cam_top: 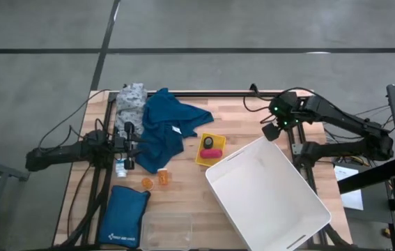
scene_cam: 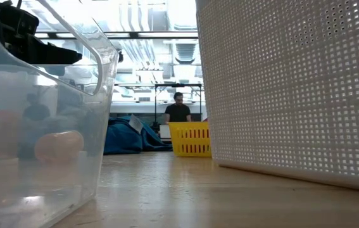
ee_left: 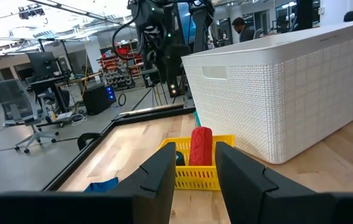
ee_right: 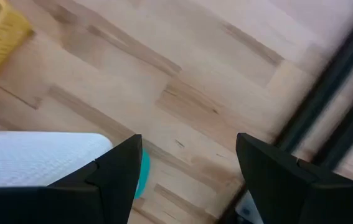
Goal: Pick & place medical supplies in basket/bin
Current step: Put the light blue bandage into the yellow bin
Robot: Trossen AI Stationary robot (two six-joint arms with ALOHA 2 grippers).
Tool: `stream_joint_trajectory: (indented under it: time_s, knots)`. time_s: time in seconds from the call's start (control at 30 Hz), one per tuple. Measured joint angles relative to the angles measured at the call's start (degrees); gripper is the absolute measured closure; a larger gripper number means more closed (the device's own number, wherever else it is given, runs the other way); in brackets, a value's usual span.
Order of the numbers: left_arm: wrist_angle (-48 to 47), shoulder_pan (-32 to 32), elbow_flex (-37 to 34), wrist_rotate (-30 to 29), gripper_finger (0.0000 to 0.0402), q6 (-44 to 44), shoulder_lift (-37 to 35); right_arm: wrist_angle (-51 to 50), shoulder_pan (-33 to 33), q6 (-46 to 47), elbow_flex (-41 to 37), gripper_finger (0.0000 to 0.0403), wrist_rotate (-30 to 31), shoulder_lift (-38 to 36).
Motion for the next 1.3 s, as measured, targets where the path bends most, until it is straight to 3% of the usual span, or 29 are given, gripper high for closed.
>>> stream_joint_trajectory:
  time_s: [0.27,0.6,0.8,1.3]
  knots:
    - [0.00,0.00,-0.02,0.00,0.0284,0.02,-0.02,3.33,-3.35,-0.23,-3.07,0.0147,-2.25,-0.27]
    - [0.00,0.00,0.00,0.00,0.0284,0.00,-0.02,6.18,-5.81,0.50,4.69,0.0147,-1.21,-3.18]
    - [0.00,0.00,0.00,0.00,0.0284,0.00,-0.02,6.30,-9.29,2.40,4.39,0.0147,-1.47,-2.45]
    - [0.00,0.00,-0.01,0.00,0.0284,0.00,-0.02,6.44,-17.00,9.10,-5.52,0.0147,-15.03,3.80]
